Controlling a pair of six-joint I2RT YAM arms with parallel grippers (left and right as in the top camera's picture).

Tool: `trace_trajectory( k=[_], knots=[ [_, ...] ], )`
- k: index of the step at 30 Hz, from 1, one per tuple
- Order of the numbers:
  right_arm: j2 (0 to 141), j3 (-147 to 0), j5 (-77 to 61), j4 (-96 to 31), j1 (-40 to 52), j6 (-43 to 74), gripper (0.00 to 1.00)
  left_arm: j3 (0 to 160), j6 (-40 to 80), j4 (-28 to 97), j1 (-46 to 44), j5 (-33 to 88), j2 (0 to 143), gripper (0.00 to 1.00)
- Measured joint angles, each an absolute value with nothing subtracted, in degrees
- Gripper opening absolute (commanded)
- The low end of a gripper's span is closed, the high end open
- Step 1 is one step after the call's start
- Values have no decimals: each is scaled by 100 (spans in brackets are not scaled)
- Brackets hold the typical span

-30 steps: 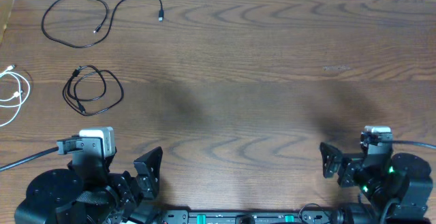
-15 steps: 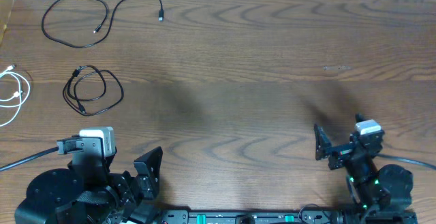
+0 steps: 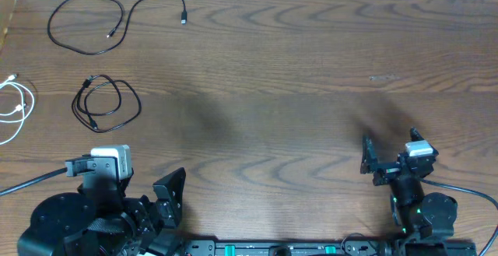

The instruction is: Untangle cables

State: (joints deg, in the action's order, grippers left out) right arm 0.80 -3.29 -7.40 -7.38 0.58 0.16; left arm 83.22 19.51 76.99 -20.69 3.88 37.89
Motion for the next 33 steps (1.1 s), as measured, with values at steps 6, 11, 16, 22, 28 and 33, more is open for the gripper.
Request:
trace_trajectory(
  k=[6,11,16,22,28,33],
  knots=[
    [69,-71,-676,-412,34,14,99,8322,1951,7699,-2069,388,3789,97],
    [69,-64,-635,-397,34,14,99,8322,1951,7699,-2069,388,3789,97],
    [69,-64,-615,-397,34,14,99,8322,1951,7699,-2069,388,3789,97],
    [69,-64,-613,-399,34,-117,99,8322,1951,7699,-2069,388,3789,97],
    [69,-64,-530,-405,34,-185,99,8322,1951,7699,-2069,388,3789,97],
    [69,-64,-429,-423,34,-1,99,8322,1951,7699,-2069,388,3789,97]
  ],
)
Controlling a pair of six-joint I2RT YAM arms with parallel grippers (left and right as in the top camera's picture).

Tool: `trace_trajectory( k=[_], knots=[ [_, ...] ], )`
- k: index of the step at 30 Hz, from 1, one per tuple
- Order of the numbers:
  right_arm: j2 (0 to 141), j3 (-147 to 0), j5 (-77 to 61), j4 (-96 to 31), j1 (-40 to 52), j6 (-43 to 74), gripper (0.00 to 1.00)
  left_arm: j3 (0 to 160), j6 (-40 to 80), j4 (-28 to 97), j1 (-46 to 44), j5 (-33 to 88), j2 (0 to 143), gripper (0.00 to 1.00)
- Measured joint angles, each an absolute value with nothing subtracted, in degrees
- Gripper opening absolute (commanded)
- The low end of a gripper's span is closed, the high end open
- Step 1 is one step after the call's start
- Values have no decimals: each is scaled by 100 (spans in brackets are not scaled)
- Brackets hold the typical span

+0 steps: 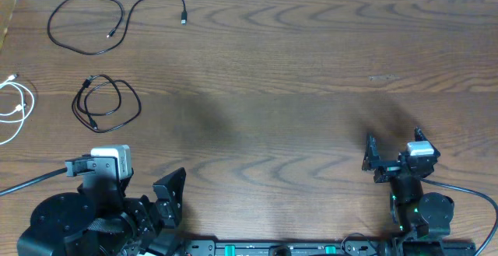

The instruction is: Untangle cables

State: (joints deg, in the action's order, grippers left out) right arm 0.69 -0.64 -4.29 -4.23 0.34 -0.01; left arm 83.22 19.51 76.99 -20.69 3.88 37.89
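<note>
Three separate cables lie at the table's left in the overhead view. A long black cable (85,26) loops at the far left corner, its plug end reaching toward the middle. A coiled black cable (106,104) rests below it. A white cable (17,108) curls at the left edge, partly out of frame. My left gripper (167,196) sits low at the near left edge, open and empty, well short of the coiled cable. My right gripper (391,143) is at the near right, open and empty, far from every cable.
The wooden table (272,77) spans the view, with its far edge at the top. Both arm bases and a black rail (272,248) occupy the near edge. A grey lead runs from the right arm base toward the right.
My right gripper has shifted slightly to the right and toward the near edge. The left arm and all three cables are where they were.
</note>
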Motion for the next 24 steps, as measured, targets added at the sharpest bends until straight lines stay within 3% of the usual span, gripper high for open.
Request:
trace_trajectory(
  k=[24],
  knots=[
    [69,-64,-401,-416,34,86,99,8322,1951,7699,-2069,388,3789,97]
  ],
)
